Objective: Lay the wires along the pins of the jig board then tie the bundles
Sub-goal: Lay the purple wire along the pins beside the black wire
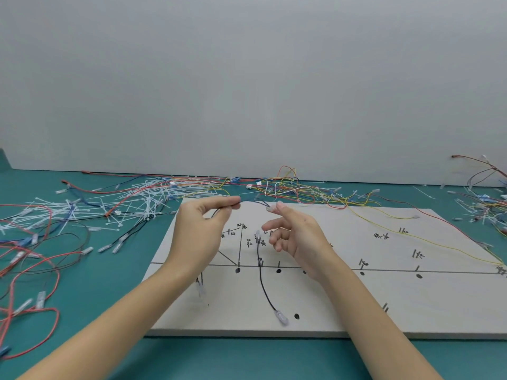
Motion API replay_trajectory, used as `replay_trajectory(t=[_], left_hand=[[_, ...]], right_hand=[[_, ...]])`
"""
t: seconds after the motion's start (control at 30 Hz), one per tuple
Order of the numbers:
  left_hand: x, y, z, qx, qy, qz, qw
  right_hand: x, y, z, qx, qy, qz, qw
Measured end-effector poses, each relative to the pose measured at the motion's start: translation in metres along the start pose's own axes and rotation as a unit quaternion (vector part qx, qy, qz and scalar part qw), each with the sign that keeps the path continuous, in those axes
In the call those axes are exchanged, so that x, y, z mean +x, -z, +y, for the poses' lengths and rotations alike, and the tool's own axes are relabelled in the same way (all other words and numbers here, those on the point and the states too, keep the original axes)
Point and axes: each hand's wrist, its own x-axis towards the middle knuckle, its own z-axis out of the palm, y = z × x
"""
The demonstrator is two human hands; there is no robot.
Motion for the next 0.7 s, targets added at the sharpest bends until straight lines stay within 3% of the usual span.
replay_trajectory(t=[0.37, 0.7], left_hand=[[-0.020, 0.003, -0.003, 0.014, 0.028, -0.059, 0.998], [-0.024, -0.001, 0.007, -0.082, 0.185, -0.175, 0.964]], right_hand=[[0.002, 0.011, 0.001, 0.102, -0.021, -0.016, 0.994], [0.002, 0.014, 0.000, 0.111, -0.022, -0.092, 0.989]])
